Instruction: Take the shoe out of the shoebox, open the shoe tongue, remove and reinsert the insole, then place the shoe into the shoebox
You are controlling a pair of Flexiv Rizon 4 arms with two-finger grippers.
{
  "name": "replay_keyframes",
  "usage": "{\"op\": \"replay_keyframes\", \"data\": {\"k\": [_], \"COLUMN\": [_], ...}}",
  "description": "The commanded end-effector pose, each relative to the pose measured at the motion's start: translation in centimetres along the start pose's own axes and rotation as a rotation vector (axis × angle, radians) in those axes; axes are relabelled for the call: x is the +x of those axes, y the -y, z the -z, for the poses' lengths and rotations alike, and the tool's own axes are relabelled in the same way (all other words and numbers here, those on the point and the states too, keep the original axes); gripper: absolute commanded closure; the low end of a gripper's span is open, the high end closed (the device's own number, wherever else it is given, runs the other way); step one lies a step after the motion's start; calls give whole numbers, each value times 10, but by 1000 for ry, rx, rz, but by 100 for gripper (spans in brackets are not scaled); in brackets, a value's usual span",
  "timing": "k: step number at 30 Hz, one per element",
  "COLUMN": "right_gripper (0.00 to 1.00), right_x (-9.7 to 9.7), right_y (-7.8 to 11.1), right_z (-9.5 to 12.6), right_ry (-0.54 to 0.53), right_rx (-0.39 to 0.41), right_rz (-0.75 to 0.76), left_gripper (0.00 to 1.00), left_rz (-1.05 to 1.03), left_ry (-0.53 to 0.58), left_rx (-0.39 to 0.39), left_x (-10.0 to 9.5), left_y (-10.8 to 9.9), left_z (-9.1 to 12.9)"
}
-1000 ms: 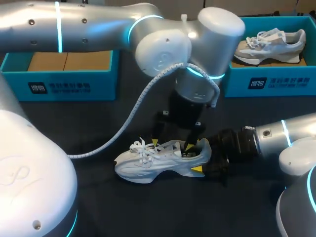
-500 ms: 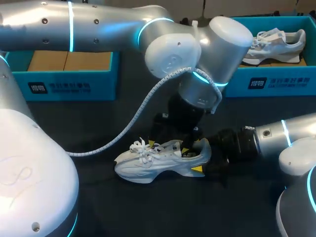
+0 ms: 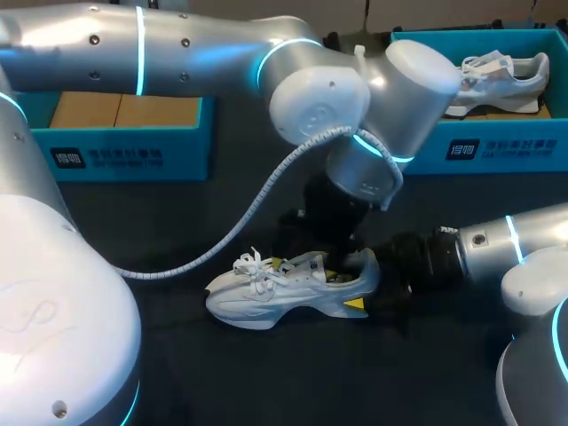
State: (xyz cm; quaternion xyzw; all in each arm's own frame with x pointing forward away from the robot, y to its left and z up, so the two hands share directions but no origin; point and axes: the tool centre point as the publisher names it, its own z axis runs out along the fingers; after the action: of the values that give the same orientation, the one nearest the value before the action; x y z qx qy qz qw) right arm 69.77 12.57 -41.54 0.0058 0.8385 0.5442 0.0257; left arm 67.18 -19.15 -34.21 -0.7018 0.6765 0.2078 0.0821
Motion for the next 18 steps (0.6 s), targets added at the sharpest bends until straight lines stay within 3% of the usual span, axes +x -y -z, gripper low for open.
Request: {"op": "replay_keyframes", "data": {"k": [1,4,5,9,18], "right_gripper": [100,100,100,100,100], "right_x": [4,4,4,4,4], "right_y": [3,3,3,3,3], "right_z": [-4,-4,-4,-4,-4], "right_ry": [3,3,3,3,3], "right_rx": [4,4,4,4,4], "right_rz": [0,0,0,0,0], "left_gripper": [25,28,38,47,58], "left_rz": [2,3,4,-6,-13], "left_ry": [-26,-45,-51,-72,-123], "left_rx": [-4,-8,-11,-27,-39], "left_x": [-8,-10,-10,-11,-13], "left_y": [2,1,1,-1,-3], "left_z": [1,3,3,5,11]}}
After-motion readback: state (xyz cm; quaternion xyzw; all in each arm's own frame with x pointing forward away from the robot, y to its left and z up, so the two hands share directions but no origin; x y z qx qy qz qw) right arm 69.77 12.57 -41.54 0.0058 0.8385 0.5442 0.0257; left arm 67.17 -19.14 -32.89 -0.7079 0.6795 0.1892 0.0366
